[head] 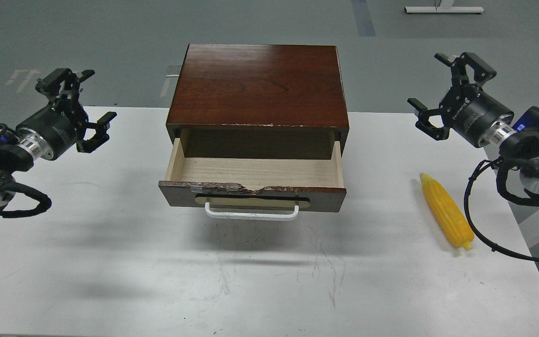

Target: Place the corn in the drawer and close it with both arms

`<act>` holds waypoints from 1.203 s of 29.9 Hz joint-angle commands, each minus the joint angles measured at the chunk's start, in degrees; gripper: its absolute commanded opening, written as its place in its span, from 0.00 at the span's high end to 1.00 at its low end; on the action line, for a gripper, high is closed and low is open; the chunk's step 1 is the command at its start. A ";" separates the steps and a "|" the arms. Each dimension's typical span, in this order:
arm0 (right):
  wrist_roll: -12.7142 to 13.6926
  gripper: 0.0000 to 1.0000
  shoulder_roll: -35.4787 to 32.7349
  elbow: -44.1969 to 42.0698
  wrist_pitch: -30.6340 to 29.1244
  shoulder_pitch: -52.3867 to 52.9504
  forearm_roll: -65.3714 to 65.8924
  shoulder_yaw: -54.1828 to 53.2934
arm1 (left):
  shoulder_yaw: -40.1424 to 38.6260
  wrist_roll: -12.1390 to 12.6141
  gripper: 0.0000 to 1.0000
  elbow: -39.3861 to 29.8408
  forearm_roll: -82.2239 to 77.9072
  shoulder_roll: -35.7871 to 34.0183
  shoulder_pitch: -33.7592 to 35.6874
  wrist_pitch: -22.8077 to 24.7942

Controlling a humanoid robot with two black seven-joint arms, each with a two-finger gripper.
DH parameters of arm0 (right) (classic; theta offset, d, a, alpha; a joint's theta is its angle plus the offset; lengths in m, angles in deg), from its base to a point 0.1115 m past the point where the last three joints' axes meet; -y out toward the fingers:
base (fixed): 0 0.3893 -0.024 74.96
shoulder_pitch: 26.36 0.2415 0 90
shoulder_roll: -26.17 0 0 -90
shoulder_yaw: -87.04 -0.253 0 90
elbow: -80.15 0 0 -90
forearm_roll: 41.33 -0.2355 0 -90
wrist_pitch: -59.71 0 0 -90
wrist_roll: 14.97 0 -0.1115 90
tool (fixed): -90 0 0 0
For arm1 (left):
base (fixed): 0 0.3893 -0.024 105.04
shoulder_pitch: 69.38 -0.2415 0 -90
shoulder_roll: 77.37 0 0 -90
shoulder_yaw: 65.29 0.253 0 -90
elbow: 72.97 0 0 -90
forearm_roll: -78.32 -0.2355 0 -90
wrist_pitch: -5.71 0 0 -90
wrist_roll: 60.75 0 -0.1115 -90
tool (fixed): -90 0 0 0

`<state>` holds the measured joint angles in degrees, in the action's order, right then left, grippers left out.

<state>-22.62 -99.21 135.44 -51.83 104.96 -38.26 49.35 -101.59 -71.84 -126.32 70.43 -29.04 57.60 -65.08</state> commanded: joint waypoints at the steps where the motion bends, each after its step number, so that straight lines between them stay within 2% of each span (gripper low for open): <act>1: -0.08 0.00 0.04 0.17 -0.08 -0.10 0.09 0.43 | -0.44 -0.16 0.02 0.01 0.07 -0.08 -0.06 0.31; 5: -0.17 0.00 0.04 0.17 -0.08 -0.02 0.18 0.78 | -1.05 -1.56 0.02 0.01 -0.02 -0.17 -0.41 1.36; 23: -0.08 0.00 -1.19 0.17 -0.43 -0.45 0.26 1.22 | -1.05 -0.95 0.02 0.36 0.16 -0.69 -0.50 1.01; 36: -0.08 0.00 -1.36 0.17 -0.35 1.04 1.05 5.52 | -0.44 -0.95 0.02 0.44 0.16 -1.05 -1.03 0.92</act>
<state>-22.70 -100.57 135.59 -52.20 105.81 -37.22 54.80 -102.31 -72.79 -125.90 70.60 -30.08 56.58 -63.96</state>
